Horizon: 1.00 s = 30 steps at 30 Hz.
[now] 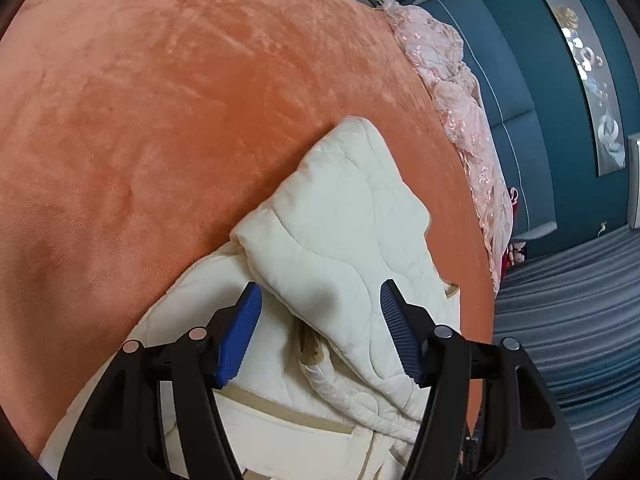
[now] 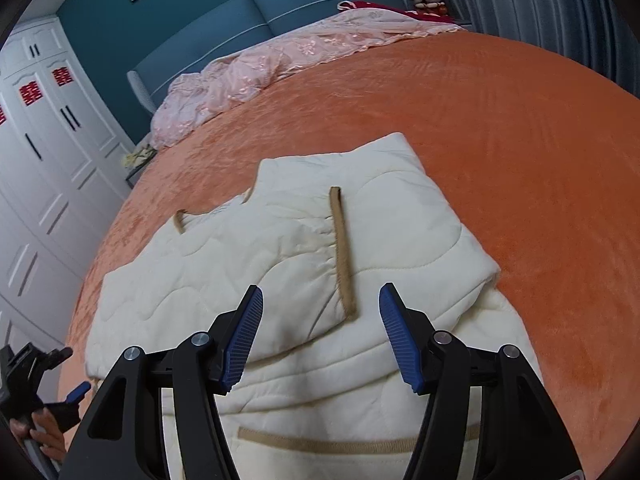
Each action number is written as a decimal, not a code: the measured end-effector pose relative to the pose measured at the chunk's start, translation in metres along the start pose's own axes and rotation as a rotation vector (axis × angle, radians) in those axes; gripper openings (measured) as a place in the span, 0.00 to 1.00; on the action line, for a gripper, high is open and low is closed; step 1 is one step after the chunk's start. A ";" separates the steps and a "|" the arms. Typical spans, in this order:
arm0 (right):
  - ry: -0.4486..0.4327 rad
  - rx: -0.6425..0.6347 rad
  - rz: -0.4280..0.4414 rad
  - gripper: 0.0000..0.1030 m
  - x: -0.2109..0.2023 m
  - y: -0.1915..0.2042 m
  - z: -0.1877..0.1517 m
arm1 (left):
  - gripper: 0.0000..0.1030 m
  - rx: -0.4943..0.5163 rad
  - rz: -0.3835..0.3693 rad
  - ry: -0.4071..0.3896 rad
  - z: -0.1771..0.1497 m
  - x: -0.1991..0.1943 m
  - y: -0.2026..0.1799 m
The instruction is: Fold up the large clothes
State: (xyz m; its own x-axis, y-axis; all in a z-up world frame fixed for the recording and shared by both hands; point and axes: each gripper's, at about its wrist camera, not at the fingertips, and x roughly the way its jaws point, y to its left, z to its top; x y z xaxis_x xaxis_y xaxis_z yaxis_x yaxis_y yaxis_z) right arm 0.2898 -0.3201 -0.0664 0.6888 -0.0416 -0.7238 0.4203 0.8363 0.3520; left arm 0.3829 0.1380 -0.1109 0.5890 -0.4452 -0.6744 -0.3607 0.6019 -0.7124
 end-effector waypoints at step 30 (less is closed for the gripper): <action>0.056 -0.169 -0.053 0.13 0.028 -0.009 -0.051 | 0.12 0.480 0.324 -0.183 -0.057 0.024 0.004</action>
State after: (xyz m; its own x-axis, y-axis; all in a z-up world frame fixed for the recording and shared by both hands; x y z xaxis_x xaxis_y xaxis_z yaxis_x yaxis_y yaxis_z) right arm 0.2756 -0.3011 -0.1200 0.6322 -0.0618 -0.7723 0.3470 0.9138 0.2109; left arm 0.3545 0.0924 -0.1410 0.6336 -0.0937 -0.7680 -0.2014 0.9385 -0.2806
